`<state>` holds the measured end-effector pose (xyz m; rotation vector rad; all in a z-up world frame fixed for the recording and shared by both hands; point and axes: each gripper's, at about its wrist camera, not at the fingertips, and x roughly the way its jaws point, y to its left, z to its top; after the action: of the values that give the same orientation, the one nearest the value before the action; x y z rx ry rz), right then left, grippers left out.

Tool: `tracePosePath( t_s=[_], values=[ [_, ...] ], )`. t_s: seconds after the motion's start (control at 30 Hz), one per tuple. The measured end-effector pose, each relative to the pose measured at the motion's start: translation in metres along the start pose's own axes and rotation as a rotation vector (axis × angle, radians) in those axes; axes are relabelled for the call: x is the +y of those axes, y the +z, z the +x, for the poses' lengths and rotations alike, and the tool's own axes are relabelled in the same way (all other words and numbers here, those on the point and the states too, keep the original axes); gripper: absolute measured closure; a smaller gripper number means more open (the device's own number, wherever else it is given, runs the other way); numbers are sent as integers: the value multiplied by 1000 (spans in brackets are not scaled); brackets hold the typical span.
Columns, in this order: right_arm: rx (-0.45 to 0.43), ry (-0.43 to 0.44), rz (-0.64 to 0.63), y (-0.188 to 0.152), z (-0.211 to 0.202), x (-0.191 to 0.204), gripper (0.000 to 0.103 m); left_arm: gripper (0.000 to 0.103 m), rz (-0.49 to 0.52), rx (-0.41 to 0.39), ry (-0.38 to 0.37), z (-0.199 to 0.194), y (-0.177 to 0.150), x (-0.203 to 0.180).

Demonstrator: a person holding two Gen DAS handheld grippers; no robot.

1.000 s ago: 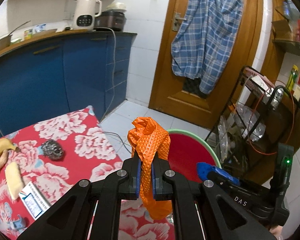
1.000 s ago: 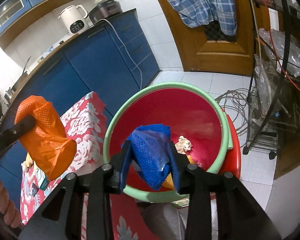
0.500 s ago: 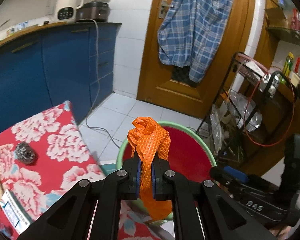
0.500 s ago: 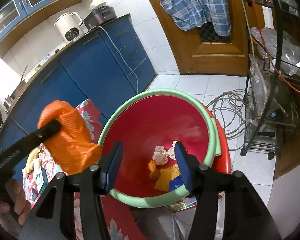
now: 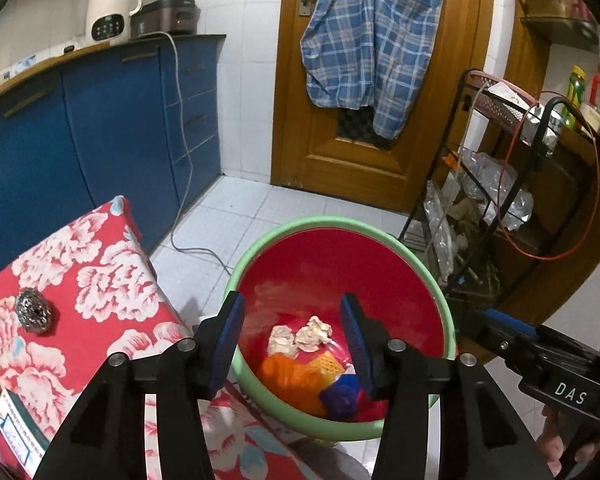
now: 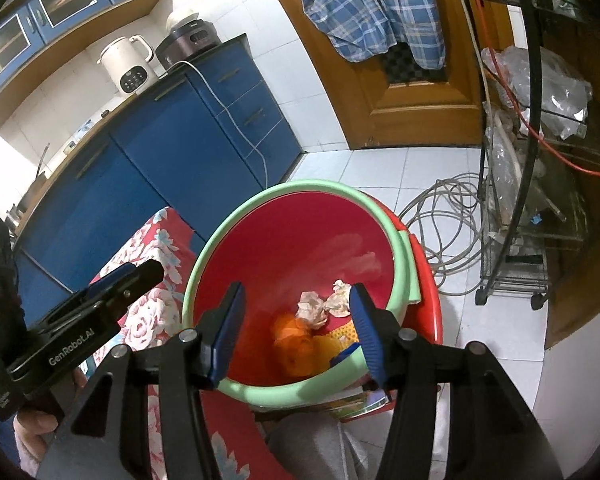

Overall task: Collect trash
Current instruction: 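Move both open tools back over the table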

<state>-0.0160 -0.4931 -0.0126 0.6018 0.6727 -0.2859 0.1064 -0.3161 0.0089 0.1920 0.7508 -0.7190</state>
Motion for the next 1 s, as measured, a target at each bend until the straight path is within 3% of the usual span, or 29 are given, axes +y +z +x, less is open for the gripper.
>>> tracePosePath(
  t_s=[0.47,1.0],
  values=[
    [-28,20,-18,-4,-19,11,47,52,-75,-3,30,-24,-8,19],
    [-22,91,-106,-20,-32,58,42,51,-223,-2,175,-79,-40,78]
  ],
)
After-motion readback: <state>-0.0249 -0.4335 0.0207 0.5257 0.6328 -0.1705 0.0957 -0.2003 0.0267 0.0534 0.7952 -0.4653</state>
